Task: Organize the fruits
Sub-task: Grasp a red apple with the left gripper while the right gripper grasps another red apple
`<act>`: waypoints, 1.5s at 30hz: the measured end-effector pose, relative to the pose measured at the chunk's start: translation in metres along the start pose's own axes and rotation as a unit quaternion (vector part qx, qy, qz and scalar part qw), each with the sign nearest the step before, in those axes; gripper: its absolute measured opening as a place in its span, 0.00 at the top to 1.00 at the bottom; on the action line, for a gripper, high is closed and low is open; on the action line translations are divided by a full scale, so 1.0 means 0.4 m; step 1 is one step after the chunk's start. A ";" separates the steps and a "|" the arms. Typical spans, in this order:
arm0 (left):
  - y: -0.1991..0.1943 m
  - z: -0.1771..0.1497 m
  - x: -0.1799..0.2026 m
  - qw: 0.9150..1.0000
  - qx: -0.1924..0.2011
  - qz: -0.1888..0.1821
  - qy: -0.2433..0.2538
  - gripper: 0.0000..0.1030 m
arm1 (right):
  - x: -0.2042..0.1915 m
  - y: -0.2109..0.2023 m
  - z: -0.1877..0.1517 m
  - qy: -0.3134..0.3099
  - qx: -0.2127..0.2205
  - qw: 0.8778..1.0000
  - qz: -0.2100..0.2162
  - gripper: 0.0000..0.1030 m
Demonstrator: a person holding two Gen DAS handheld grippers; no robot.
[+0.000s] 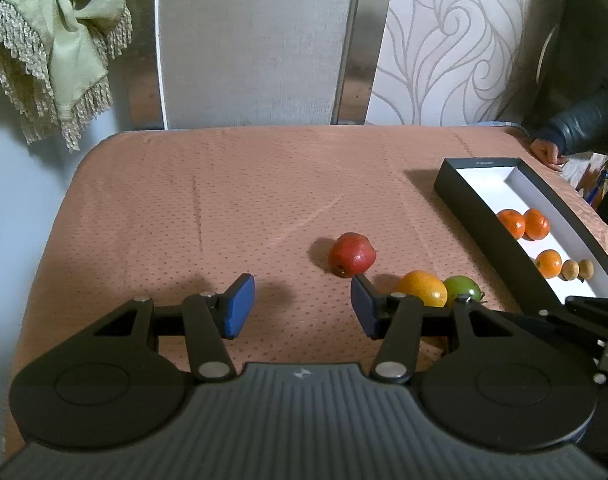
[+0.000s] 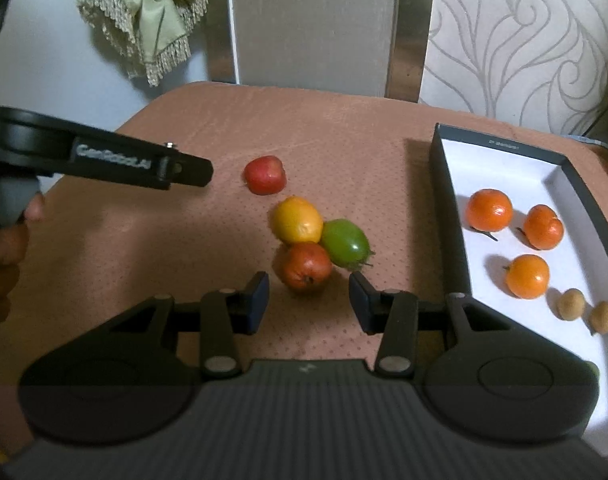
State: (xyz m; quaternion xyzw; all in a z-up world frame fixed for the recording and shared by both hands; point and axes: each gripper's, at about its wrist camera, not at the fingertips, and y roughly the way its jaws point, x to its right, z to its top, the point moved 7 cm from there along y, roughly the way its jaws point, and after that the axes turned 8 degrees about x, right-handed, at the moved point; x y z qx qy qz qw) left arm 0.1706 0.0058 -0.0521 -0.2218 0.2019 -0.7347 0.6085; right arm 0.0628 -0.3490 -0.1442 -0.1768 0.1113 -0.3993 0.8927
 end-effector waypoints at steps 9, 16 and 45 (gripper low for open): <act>-0.002 0.000 -0.006 1.000 -0.001 -0.005 0.006 0.42 | -0.003 0.037 -0.001 -0.004 -0.009 1.000 -0.003 0.59; 0.019 0.000 0.014 1.000 -0.002 -0.020 0.012 0.42 | 0.001 0.028 -0.004 -0.003 -0.011 1.000 0.003 0.69; 0.183 -0.003 0.096 0.997 -0.021 -0.056 0.049 0.56 | 0.069 -0.162 -0.030 0.043 0.008 0.999 -0.030 0.69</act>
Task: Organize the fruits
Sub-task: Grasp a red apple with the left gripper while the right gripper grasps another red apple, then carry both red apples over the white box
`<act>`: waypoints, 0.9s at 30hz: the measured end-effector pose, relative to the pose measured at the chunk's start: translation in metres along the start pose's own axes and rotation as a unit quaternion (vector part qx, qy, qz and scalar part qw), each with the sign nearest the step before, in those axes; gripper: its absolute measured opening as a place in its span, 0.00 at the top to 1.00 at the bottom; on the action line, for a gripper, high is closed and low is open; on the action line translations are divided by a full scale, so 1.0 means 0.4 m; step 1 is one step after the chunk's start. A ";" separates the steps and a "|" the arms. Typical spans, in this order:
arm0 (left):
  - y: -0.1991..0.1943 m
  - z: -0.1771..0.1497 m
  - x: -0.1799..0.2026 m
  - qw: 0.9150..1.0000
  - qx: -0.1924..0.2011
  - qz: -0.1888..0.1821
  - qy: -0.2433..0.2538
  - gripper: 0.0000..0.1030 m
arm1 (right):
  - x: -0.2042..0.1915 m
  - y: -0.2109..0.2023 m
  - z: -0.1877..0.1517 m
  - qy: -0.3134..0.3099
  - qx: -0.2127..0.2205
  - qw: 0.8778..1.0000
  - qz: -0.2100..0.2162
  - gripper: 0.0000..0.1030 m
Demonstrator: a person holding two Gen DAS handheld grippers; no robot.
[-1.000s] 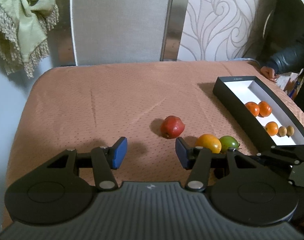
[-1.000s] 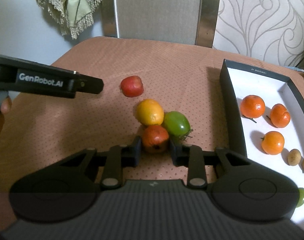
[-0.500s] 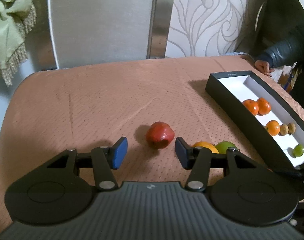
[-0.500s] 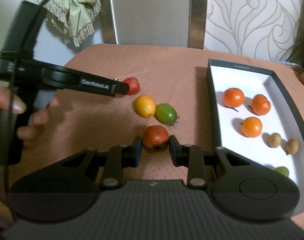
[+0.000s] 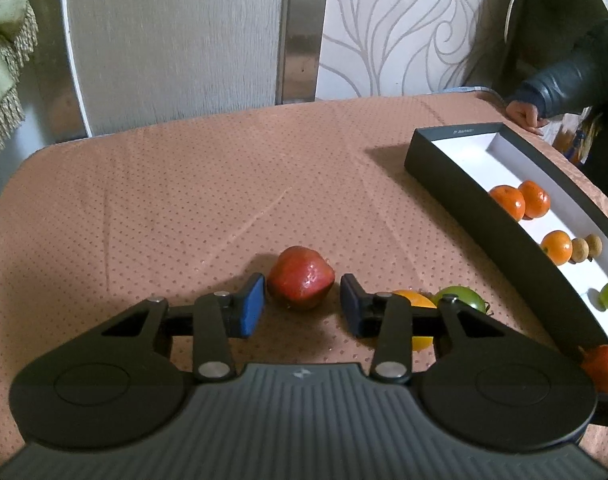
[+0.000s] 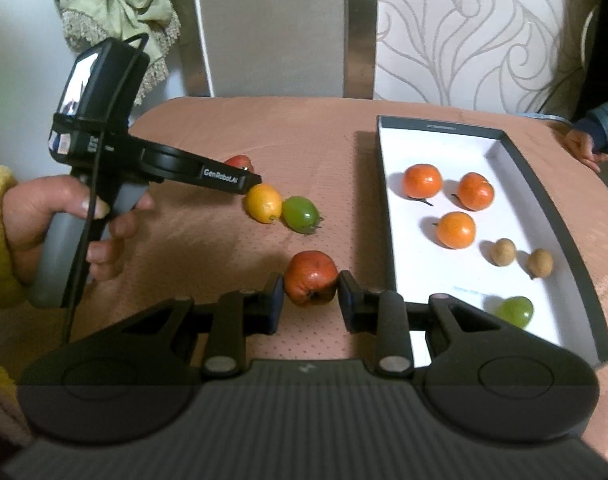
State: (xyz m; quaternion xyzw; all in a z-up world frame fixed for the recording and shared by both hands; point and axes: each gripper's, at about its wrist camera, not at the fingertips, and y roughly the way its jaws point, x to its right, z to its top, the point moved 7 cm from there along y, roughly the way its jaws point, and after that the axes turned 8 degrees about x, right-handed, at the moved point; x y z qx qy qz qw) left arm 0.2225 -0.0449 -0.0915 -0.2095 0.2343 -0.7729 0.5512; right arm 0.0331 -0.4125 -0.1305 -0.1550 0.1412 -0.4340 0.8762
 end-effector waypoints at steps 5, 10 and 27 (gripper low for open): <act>-0.004 0.000 -0.004 1.000 0.000 0.002 -0.006 0.60 | 0.004 -0.017 0.001 0.003 0.006 1.000 -0.002 0.69; -0.020 -0.003 -0.019 1.000 0.001 0.015 -0.018 0.61 | 0.002 -0.023 0.002 0.000 0.009 1.000 0.003 0.69; -0.104 0.032 -0.016 0.999 0.025 0.030 -0.030 0.61 | 0.005 -0.039 0.005 -0.004 0.019 0.999 0.028 0.69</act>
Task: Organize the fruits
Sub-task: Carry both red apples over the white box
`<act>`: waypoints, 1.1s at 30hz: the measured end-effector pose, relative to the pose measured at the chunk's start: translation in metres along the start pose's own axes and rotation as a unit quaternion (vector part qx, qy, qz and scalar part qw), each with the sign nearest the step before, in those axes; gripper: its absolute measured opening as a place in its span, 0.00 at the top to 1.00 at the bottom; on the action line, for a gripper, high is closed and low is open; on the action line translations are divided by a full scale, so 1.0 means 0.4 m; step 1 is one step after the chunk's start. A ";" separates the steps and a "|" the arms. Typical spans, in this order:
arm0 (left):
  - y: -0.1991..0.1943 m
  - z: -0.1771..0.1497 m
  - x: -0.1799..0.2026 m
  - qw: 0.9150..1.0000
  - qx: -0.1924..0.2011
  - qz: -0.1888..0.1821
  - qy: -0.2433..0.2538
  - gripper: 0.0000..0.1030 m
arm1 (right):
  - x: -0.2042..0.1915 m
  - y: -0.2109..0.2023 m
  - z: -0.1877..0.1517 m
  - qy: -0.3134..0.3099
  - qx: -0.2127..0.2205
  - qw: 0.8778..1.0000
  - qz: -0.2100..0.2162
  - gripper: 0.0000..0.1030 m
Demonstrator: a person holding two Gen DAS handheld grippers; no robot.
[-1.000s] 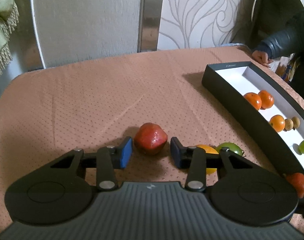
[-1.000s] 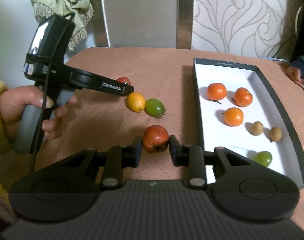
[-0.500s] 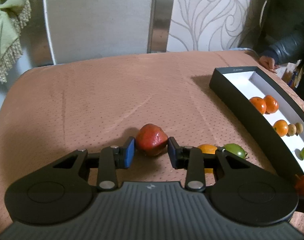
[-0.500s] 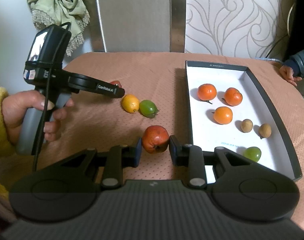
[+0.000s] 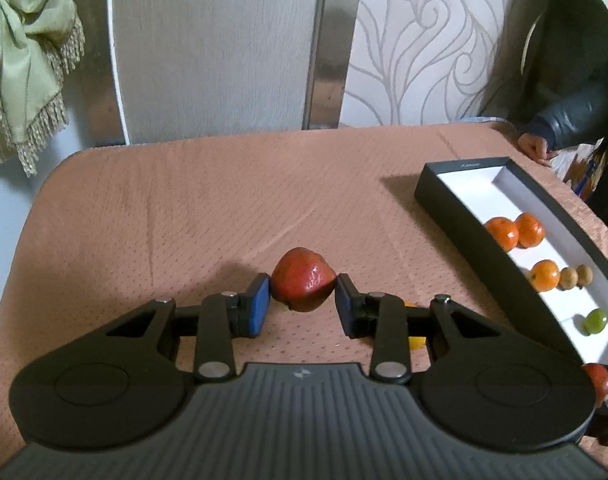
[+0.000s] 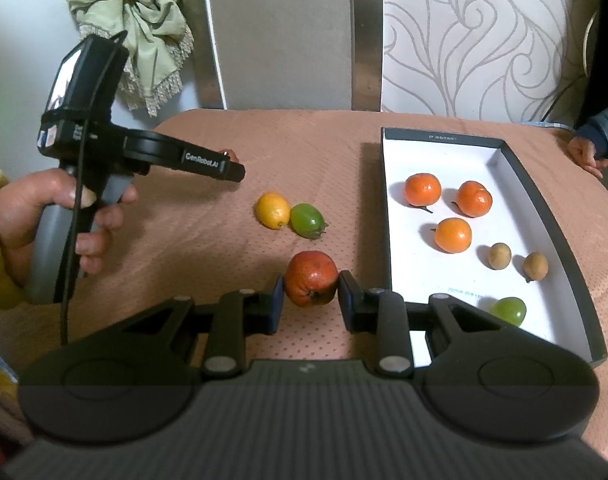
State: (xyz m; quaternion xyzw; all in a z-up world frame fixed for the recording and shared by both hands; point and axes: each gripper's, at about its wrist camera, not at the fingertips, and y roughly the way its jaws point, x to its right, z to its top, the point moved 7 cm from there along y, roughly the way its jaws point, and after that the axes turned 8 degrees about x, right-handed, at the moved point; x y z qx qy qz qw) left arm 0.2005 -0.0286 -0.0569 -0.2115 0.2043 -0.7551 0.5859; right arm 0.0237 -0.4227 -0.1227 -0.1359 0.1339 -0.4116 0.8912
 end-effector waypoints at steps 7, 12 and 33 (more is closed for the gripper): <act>-0.021 0.020 0.034 1.000 0.009 -0.003 0.005 0.61 | 0.008 -0.013 0.005 0.001 0.009 1.000 0.007 0.69; -0.028 0.038 0.062 1.000 0.014 -0.005 0.013 0.61 | 0.019 -0.019 0.007 0.005 0.015 1.000 0.008 0.69; -0.004 0.097 0.283 0.996 0.032 -0.067 0.047 0.60 | 0.117 -0.085 -0.003 0.026 0.030 0.999 -0.026 0.69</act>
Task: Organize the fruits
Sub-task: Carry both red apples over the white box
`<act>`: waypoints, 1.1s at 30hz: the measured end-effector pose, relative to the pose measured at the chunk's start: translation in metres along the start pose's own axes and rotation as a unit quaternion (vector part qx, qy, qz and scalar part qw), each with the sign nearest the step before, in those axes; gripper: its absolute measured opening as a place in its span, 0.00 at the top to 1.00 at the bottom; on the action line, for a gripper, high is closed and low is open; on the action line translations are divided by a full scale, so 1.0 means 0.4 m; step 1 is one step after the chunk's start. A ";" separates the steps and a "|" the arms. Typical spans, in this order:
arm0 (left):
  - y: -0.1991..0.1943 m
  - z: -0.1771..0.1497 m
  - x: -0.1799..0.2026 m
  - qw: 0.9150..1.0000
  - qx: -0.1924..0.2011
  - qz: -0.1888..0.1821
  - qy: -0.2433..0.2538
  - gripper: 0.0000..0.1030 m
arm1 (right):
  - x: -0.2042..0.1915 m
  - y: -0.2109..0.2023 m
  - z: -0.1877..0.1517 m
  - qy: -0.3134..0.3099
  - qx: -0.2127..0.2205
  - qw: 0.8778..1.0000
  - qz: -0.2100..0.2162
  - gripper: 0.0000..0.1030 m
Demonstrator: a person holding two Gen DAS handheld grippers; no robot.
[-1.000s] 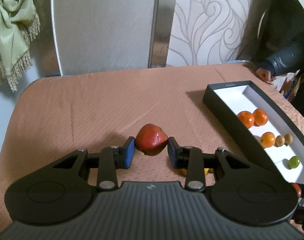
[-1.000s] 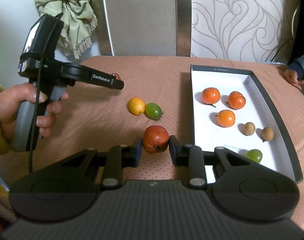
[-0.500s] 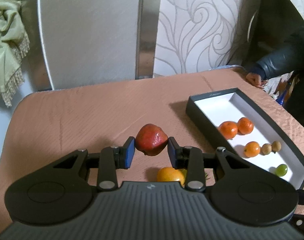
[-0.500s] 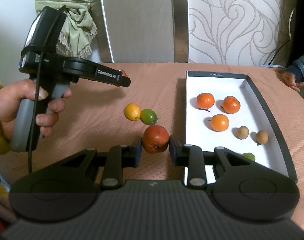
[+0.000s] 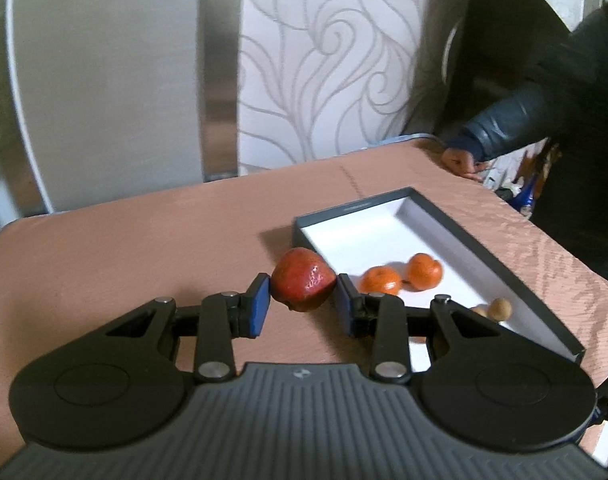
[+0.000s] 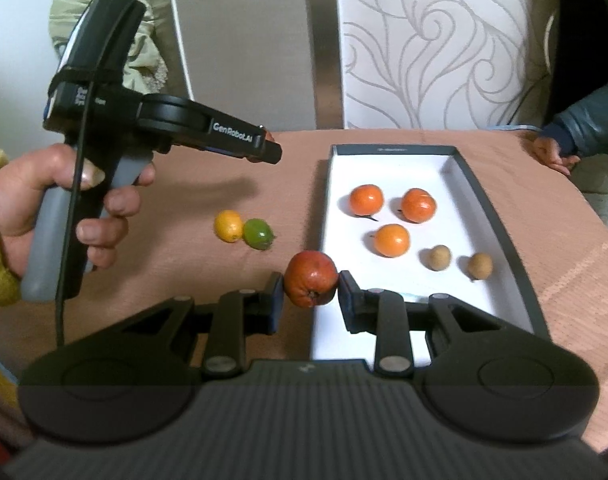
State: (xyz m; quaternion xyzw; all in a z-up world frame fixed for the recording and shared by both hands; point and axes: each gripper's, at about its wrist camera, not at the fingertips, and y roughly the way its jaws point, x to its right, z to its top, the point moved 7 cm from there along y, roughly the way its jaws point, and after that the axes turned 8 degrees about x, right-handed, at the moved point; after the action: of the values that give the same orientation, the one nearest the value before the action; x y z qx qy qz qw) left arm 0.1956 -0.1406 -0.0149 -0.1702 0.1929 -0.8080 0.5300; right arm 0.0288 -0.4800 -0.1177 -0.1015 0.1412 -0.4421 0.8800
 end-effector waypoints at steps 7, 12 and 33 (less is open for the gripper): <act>0.043 0.008 0.089 0.999 -0.003 -0.031 0.015 0.61 | 0.044 -0.023 -0.009 0.010 -0.001 1.000 -0.024 0.69; 0.093 0.003 0.146 0.999 -0.014 -0.047 0.024 0.60 | 0.067 -0.031 -0.014 0.016 -0.002 0.999 -0.038 0.69; 0.223 -0.021 0.228 0.996 -0.044 -0.057 0.055 0.59 | 0.119 -0.046 -0.021 0.032 -0.006 0.996 -0.081 0.69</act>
State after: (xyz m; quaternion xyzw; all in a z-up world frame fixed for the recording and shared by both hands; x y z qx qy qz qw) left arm 0.2275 -0.2558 -0.0596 -0.1591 0.2472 -0.8357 0.4640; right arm 0.0393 -0.5295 -0.1275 -0.1035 0.1637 -0.5141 0.8356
